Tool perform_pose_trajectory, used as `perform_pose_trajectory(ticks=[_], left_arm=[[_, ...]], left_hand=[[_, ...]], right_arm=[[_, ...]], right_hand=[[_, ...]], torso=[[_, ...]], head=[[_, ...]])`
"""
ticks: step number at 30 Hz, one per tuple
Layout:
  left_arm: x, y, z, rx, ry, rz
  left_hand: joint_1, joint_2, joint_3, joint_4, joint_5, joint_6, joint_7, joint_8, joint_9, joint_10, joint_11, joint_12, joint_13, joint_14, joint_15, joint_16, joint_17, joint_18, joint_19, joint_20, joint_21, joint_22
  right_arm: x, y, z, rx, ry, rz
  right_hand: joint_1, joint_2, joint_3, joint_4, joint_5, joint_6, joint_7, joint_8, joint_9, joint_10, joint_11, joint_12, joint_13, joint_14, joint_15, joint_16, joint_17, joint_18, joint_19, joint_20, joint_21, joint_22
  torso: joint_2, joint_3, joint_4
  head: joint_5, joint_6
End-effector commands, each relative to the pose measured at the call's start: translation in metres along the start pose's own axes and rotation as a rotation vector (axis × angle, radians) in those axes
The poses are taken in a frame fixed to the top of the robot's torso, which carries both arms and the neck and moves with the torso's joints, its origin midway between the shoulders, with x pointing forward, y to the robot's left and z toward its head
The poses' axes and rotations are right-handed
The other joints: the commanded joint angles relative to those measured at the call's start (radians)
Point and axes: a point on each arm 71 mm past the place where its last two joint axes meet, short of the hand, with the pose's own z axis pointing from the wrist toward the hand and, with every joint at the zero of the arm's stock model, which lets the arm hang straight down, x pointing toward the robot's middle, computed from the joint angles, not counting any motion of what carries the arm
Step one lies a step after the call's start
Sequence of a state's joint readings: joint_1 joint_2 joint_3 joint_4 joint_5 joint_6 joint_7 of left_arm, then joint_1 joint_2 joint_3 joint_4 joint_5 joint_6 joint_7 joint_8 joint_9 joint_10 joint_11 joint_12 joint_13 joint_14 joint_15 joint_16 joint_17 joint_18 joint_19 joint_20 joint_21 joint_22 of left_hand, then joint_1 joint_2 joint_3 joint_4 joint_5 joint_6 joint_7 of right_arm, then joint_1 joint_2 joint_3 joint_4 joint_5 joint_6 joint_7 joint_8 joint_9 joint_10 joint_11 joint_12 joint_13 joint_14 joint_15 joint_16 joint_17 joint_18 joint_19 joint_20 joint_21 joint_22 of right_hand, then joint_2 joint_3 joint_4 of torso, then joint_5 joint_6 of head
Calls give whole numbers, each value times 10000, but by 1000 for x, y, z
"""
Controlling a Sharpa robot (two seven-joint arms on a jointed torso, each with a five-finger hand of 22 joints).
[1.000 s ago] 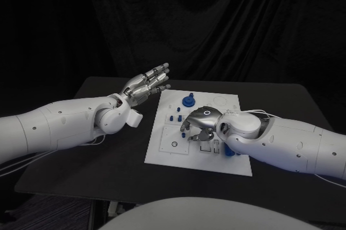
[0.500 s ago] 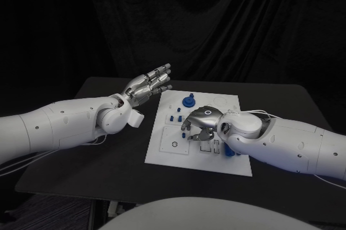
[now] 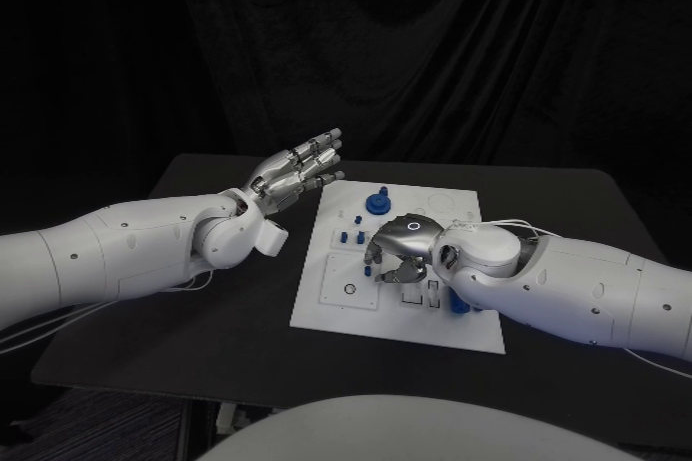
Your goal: Assemble the parts on the task board
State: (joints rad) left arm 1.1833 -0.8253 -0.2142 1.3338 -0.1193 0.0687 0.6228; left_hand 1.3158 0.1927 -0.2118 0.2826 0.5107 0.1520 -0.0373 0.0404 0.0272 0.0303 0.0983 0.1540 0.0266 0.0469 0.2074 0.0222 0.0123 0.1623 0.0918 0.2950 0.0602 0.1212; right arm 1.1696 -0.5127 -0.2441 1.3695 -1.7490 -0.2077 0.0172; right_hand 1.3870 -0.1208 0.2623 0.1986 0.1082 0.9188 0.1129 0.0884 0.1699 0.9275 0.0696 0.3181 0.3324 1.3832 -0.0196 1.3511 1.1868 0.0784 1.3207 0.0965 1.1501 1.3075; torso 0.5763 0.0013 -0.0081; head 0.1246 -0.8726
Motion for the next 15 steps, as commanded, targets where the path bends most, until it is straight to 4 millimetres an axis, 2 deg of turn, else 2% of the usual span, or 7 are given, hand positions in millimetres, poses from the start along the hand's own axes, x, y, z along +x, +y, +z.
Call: perform_pose_trajectory(ticks=[1,10,15], left_arm=[[1,0,0,86,133,-112],[0,0,-1,81,108,-99],[0,0,-1,75,99,-93]], left_hand=[[72,18,22,-13,43,8,62,31,-3,-1,52,-14,-8,-13,70,16,7,-136,61,-11,39,0],[99,25,34,-28,76,-5,70,29,-5,-3,54,-7,-7,-11,75,16,8,-142,59,-11,36,-11],[113,30,41,-36,95,-11,67,28,-6,-6,55,-12,-7,-10,76,17,8,-145,66,-11,40,-5]], right_arm=[[3,0,0,119,296,23],[4,0,0,128,407,31],[3,-1,-1,116,347,35]], right_hand=[[85,-18,47,29,54,73,-13,23,-21,101,-37,106,44,34,34,7,-6,89,72,-11,-37,1477],[98,-14,71,25,53,194,-43,28,-46,164,-58,340,181,49,21,23,10,84,96,-19,-9,1487],[106,-14,84,22,57,304,-62,55,-46,152,-67,451,252,53,14,28,13,83,104,-24,0,1490]], torso=[[3,-7,-14],[-6,-6,-5],[-1,-9,2]], head=[[11,0],[42,0],[6,0]])
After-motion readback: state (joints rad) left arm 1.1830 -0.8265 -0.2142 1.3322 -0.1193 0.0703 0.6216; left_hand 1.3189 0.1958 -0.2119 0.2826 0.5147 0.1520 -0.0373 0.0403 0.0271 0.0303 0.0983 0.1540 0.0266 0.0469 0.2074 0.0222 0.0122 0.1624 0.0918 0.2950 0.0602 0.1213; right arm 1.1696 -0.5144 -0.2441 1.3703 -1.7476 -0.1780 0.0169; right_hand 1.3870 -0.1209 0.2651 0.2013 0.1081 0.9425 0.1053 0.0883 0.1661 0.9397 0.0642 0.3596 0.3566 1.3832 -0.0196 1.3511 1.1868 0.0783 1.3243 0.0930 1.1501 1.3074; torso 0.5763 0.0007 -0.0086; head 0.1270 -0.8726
